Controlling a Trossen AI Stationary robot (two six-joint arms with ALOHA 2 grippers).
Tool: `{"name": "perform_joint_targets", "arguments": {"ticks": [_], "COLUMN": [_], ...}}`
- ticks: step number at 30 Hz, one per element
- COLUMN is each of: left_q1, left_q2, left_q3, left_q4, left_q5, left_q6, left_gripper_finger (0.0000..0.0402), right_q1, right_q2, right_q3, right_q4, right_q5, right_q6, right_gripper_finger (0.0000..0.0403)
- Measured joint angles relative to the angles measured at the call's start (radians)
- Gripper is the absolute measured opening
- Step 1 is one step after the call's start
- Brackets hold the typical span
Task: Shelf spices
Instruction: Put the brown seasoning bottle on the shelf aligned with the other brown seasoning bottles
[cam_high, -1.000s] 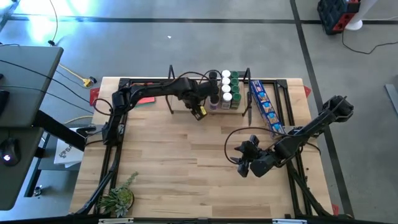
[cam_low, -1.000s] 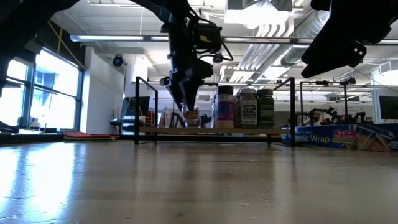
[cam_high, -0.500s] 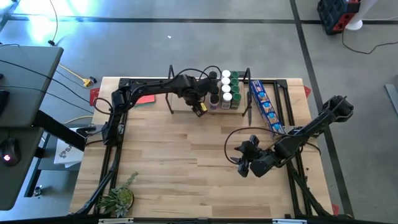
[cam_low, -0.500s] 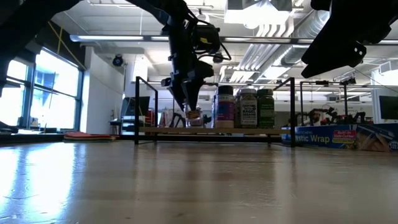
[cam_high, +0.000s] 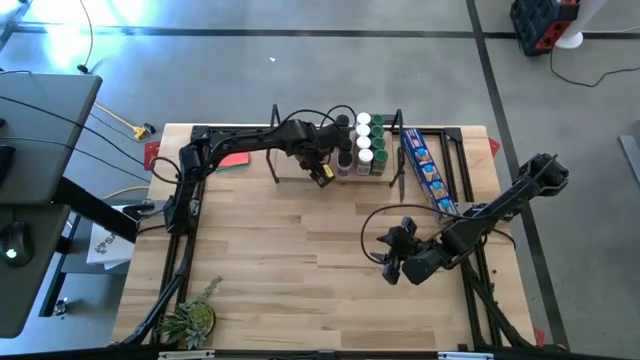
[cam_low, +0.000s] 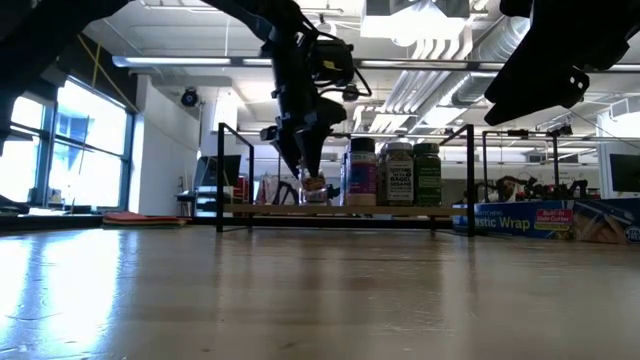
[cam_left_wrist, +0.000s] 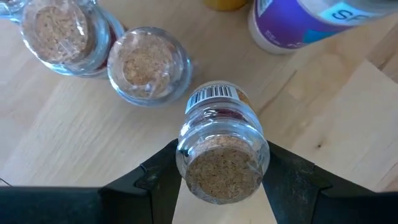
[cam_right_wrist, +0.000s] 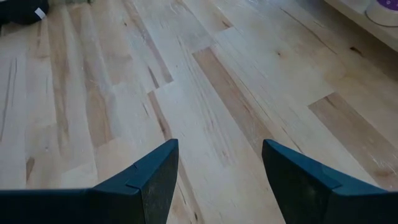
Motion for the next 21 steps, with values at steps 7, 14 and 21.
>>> {"name": "perform_joint_targets", "arguments": {"ticks": [7, 14, 21], "left_q1": [0.006, 0.006, 0.006], "left_q2": [0.027, 0.034, 0.034], "left_q3": [-0.001, -0.001, -0.001], "left_q4": [0.011, 0.034, 0.04], "left_q5": [0.002, 0.005, 0.006], "left_q6": [-0.003, -0.017, -0.017], "left_gripper_finger": [0.0193, 0.0193, 0.0196], "right_q1": [0.0, 0.001, 0.001], "right_q2": [0.0, 0.0, 0.0], "right_q3": [0.0, 0.0, 0.0], "right_q4": [0.001, 0.003, 0.003], "right_q5": [0.0, 0.0, 0.0], "right_q6": [0.0, 0.0, 0.0], "right_gripper_finger": [0.0227, 0.0227, 0.0227]}}
